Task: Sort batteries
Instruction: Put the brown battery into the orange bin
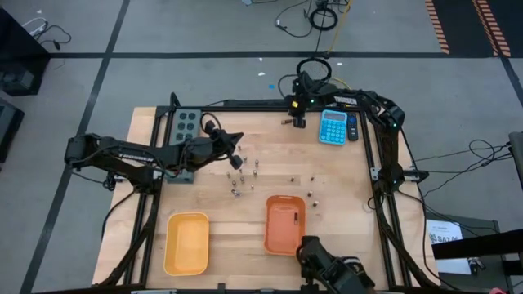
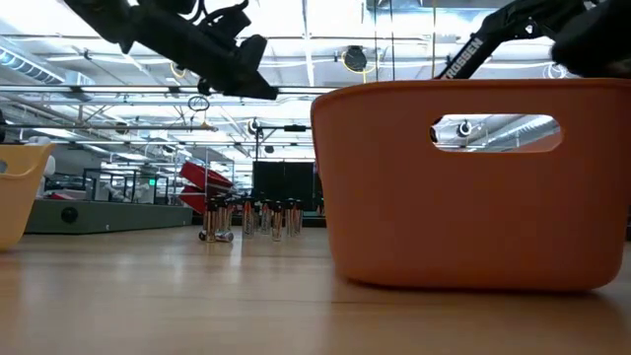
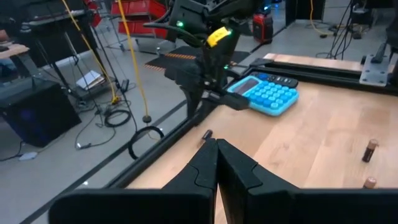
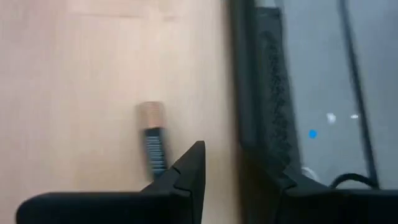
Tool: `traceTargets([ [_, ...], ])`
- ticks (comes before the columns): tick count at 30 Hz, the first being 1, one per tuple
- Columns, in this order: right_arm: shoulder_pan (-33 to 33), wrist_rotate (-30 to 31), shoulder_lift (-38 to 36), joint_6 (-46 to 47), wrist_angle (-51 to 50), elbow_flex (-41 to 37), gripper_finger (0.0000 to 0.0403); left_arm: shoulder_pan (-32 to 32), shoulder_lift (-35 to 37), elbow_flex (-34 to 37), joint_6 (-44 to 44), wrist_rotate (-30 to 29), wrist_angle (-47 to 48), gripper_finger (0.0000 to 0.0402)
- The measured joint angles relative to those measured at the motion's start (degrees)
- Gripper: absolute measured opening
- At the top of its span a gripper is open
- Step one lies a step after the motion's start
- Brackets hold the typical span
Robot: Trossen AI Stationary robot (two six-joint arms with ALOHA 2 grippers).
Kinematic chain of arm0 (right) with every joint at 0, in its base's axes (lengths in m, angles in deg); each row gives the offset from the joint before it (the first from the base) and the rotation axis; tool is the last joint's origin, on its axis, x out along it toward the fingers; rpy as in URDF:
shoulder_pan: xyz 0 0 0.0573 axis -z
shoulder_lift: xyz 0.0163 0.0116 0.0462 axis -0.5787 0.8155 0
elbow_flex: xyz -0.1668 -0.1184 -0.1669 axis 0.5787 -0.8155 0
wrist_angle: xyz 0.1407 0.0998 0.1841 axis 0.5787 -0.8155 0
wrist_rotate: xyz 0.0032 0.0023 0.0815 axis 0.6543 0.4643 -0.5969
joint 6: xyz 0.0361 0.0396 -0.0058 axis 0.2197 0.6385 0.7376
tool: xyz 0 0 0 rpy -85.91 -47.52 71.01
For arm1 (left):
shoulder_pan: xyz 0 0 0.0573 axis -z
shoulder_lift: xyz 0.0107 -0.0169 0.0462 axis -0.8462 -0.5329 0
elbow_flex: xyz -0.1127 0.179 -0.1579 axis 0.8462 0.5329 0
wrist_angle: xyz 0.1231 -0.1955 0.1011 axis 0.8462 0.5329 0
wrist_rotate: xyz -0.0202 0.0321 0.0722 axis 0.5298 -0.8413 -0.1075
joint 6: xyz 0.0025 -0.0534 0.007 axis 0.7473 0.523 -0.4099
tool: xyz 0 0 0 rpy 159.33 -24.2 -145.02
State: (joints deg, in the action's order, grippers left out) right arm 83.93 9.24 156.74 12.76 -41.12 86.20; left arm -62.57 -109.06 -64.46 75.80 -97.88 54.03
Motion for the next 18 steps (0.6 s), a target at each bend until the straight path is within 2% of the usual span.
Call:
traceTargets([
  [7, 0.0, 0.3, -2.0, 1.2, -7.6, 0.0, 0.0082, 0.0, 0.1, 1.4, 1.4, 0.0, -0.1, 0.0013],
  [11, -0.5, -1.3, -2.0, 2.2, -7.8, 0.0, 0.0086, 0.0, 0.1, 1.4, 1.4, 0.0, -0.3, 0.0013],
  [18, -1.9, -1.2, -1.9, 2.7, -9.7, 0.0, 0.0152, 0.0, 0.1, 1.4, 1.5, 0.7, -0.5, 0.0013],
])
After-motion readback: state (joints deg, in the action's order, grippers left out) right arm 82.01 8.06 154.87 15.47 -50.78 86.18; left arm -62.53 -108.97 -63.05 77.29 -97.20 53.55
